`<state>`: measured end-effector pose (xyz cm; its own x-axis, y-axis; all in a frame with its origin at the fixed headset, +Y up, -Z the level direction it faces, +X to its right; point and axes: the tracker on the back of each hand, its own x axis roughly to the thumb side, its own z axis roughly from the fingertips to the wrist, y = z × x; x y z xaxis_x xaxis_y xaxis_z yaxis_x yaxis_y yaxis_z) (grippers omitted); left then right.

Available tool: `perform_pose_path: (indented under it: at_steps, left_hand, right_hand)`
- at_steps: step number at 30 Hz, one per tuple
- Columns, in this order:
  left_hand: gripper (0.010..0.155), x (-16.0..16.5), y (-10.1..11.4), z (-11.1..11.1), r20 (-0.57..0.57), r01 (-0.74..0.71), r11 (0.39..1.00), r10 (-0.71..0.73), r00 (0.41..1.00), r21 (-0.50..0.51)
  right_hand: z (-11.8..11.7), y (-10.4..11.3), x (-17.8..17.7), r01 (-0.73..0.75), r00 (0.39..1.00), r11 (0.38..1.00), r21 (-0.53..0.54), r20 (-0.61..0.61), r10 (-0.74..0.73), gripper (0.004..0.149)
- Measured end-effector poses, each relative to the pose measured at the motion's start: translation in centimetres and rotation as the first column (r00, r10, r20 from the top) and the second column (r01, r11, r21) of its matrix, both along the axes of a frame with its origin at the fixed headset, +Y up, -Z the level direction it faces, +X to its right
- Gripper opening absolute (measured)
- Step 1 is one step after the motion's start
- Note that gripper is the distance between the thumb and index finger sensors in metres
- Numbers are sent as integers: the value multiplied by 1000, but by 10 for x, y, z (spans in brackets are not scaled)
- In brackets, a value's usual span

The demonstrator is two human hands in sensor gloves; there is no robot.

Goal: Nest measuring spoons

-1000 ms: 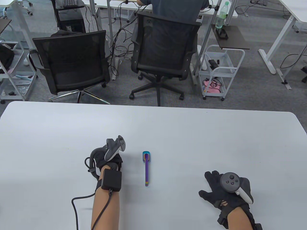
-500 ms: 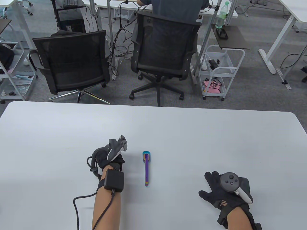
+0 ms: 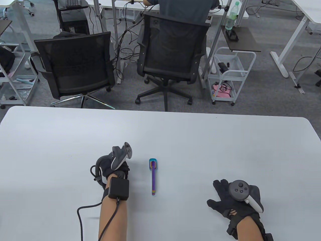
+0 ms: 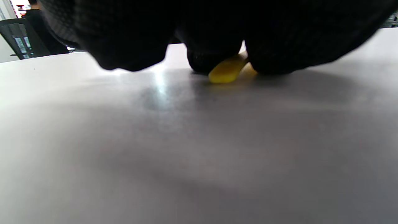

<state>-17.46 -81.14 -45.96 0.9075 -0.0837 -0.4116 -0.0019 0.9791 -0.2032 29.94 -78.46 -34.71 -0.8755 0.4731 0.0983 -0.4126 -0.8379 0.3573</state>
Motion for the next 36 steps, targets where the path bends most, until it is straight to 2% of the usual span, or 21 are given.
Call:
perform_pose_path:
  at_steps: [5, 12, 18, 22, 30, 36]
  left_hand:
    - [59, 3, 0, 4, -36, -4, 1000, 4, 999, -4]
    - [60, 22, 16, 20, -64, 11, 1000, -9, 998, 21]
    - [60, 50, 36, 41, -109, -16, 999, 19, 994, 31]
    - [60, 72, 42, 52, -117, -28, 999, 32, 993, 33]
    - [60, 114, 37, 62, -113, 0, 1000, 1, 994, 11]
    - [60, 131, 32, 67, -112, -15, 1000, 15, 994, 3]
  right_hand:
    - [0, 0, 1, 9, 1000, 1000, 2, 10, -9, 100]
    - [1, 0, -1, 16, 1000, 1000, 9, 4, -16, 100]
    - [6, 5, -7, 35, 999, 999, 32, -30, -34, 100]
    - [9, 8, -11, 39, 998, 998, 48, -49, -37, 100]
    - [14, 15, -15, 57, 995, 995, 84, -85, -50, 100]
    - [14, 16, -13, 74, 994, 993, 88, -88, -67, 100]
